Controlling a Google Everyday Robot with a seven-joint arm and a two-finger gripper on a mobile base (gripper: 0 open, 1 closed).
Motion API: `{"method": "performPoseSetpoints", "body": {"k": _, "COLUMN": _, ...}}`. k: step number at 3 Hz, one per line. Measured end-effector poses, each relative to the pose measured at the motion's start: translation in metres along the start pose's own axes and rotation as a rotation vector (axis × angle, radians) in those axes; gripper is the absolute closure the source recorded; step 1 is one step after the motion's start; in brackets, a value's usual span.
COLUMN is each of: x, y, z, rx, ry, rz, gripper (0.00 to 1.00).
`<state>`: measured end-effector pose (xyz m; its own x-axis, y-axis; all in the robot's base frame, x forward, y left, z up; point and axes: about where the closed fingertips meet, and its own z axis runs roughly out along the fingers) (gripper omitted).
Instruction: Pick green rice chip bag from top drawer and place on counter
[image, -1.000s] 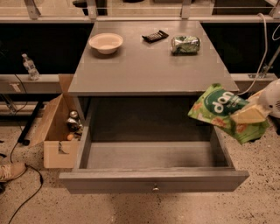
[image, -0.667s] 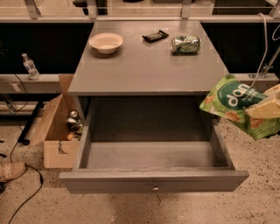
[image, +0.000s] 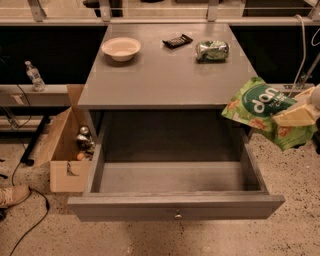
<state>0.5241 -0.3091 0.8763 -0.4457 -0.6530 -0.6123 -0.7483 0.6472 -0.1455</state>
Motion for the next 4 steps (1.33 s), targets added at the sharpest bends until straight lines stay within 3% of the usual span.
{"method": "performPoseSetpoints", "body": {"k": 2, "x": -0.097, "y": -0.057, "z": 0.027, "rx": 0.083, "ry": -0.099, "rz": -0.03, "gripper": 1.0}}
{"method": "performPoseSetpoints", "body": {"k": 3, "x": -0.125, "y": -0.088, "z": 0.057, "rx": 0.127, "ry": -0.116, "rz": 0.021, "gripper": 1.0}}
{"method": "performPoseSetpoints", "body": {"k": 4, "x": -0.132, "y": -0.11, "z": 0.093, "rx": 0.139, "ry": -0.096, "rz": 0.095, "gripper": 0.82}}
